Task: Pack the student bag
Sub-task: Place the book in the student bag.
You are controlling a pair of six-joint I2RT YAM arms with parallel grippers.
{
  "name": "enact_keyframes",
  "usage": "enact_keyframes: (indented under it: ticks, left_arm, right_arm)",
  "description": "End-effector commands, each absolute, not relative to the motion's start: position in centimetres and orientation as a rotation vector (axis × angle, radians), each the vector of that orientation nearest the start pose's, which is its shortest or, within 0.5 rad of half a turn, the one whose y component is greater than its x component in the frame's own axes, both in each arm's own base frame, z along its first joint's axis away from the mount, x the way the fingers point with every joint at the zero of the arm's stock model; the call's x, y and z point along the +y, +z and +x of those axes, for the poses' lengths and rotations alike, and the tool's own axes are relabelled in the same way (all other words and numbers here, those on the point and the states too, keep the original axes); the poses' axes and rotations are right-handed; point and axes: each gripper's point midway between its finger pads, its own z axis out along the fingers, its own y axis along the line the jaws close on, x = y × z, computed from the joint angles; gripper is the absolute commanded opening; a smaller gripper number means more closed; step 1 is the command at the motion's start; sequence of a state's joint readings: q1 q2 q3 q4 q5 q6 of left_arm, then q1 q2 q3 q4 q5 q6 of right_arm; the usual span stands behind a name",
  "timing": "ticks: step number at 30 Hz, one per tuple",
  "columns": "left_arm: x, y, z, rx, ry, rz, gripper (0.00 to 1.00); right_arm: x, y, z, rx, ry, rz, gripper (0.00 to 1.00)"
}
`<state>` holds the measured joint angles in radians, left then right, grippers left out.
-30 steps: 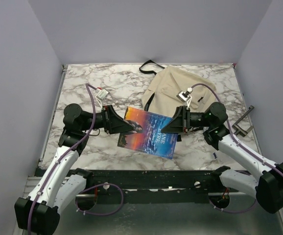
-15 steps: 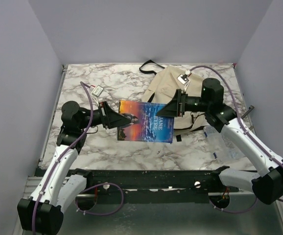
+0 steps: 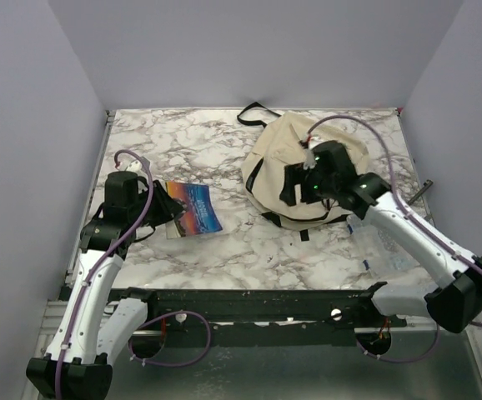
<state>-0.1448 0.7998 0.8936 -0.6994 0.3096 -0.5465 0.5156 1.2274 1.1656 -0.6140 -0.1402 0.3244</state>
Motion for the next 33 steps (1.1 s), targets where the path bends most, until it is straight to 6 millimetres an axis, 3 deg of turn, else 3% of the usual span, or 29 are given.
enact_keyframes:
  ticks: [1, 8, 12, 21, 23, 25, 26, 29, 33]
  left_arm:
    - [-8.3, 24.7, 24.1, 2.116, -0.545, -0.282, 0.00]
    - [-8.7, 24.4, 23.9, 2.128, -0.567, -0.262, 0.00]
    - [-9.4, 24.6, 23.6, 2.127, -0.609, -0.237, 0.00]
    - [-9.9, 24.5, 23.4, 2.131, -0.648, -0.220, 0.00]
    - [-10.2, 24.6, 23.3, 2.131, -0.669, -0.218, 0.00]
    - [-10.5, 24.6, 23.2, 2.130, -0.693, -0.218, 0.00]
    - [-10.7, 24.5, 23.2, 2.132, -0.707, -0.222, 0.00]
    - [-11.8, 24.6, 23.1, 2.131, -0.794, -0.224, 0.00]
    - [-14.5, 25.3, 23.2, 2.101, -1.028, -0.241, 0.00]
  right_arm:
    - [19.1, 17.1, 27.9, 2.344, -0.026, -0.506, 0.79]
    - [18.9, 14.4, 29.3, 2.221, -0.628, -0.660, 0.81]
    - [18.8, 13.2, 30.4, 2.195, -0.789, -0.705, 0.70]
    - [20.1, 13.5, 31.4, 2.152, -0.715, -0.696, 0.45]
    - [20.0, 13.4, 31.5, 2.144, -0.725, -0.690, 0.33]
    - [20.0, 13.6, 31.7, 2.137, -0.730, -0.659, 0.04]
    - [19.9, 14.0, 31.8, 2.130, -0.733, -0.625, 0.01]
    - [20.6, 15.5, 32.3, 2.134, -0.657, -0.522, 0.01]
    - [23.5, 18.6, 33.2, 2.206, -0.232, -0.392, 0.01]
